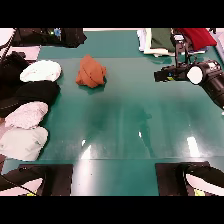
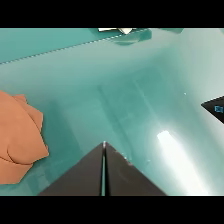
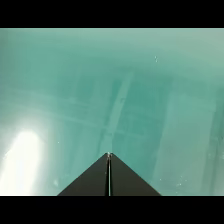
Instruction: Fold the shirts.
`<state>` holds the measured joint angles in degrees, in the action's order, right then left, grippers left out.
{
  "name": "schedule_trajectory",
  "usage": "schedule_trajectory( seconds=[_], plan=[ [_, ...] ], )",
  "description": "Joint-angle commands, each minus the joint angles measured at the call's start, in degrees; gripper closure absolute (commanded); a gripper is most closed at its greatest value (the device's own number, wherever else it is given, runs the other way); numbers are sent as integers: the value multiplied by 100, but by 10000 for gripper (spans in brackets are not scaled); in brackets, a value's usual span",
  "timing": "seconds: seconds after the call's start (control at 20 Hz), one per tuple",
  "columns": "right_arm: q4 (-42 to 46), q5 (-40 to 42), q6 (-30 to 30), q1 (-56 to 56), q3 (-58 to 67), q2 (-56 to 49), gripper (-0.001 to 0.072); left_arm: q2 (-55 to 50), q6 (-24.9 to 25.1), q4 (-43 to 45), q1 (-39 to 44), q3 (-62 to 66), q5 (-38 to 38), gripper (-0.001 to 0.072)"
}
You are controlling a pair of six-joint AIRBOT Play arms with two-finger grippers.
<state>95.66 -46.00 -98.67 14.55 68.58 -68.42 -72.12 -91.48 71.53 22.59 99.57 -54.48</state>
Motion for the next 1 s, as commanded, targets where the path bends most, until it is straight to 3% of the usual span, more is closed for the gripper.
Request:
schedule_trajectory(
  seconds=[0.0,0.45,0.75,0.8,0.85,0.95],
  plan=[
    [-2,15,-2,2,-13,-4,693,-4,2,4,-2,-7,-2,684],
    [-2,402,-2,2,-260,-26,693,-2,0,2,-2,2,7,684],
    [-11,573,-4,2,-254,-17,693,-50,205,101,-2,2,776,661],
    [-11,535,-4,2,-229,-9,693,-118,304,302,-2,0,789,291],
    [-11,452,-2,2,-153,-9,693,-258,238,562,-2,0,767,49],
    [-11,256,-2,2,52,-9,693,-645,-11,1130,-9,0,568,48]
  ],
)
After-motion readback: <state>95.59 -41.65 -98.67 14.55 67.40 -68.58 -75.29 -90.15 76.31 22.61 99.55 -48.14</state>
